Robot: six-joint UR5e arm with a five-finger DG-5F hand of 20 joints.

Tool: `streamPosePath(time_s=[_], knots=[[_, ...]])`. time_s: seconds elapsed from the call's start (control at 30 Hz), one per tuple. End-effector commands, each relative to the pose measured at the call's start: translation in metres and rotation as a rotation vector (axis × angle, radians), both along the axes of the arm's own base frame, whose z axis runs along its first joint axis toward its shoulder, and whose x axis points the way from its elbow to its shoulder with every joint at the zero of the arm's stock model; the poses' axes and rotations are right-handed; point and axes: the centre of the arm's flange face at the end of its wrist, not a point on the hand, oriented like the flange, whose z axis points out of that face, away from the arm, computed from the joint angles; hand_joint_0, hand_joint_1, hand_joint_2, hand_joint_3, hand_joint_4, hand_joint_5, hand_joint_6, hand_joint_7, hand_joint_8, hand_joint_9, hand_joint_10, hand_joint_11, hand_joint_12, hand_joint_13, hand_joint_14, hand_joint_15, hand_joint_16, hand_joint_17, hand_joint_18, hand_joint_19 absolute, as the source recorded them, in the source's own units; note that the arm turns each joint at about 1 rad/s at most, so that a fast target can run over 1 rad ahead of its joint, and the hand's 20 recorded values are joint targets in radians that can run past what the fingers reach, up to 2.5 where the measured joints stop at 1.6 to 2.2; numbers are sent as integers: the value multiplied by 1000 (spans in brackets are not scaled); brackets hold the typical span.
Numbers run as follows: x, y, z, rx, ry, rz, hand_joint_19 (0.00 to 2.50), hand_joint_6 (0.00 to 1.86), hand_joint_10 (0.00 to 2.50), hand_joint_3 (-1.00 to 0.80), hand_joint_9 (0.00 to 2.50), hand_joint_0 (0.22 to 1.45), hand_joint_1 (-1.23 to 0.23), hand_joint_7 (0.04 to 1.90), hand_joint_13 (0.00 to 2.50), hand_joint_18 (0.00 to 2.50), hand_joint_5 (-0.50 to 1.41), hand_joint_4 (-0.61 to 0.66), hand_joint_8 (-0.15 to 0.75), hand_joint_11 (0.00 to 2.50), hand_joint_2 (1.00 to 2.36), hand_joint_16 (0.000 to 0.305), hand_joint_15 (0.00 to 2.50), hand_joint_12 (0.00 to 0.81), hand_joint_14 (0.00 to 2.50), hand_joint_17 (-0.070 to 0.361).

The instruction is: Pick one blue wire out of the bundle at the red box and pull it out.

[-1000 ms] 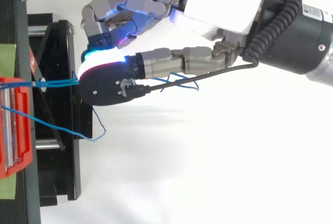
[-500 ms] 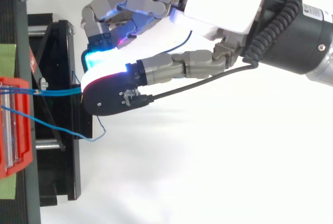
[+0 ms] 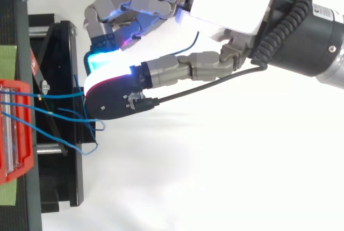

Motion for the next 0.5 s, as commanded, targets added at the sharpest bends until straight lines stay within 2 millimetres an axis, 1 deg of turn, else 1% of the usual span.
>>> streamPosePath(time_s=[0.0, 0.23, 0.47], knots=[[0, 0, 0, 0, 2, 1, 401, 605, 27, -393, 984, 523, -617, 1378, 389, 306, -77, 237, 272, 716, 1009, 63, 211, 397, 9, 141], [0, 0, -2, 12, 1, -14, 401, 607, 27, -424, 985, 516, -646, 1376, 393, 310, -78, 237, 278, 723, 1006, 63, 211, 399, 9, 142], [-1, -1, -1, 38, -7, -16, 394, 609, 26, -461, 988, 509, -627, 1372, 399, 317, -77, 236, 275, 723, 1004, 64, 212, 402, 9, 143]])
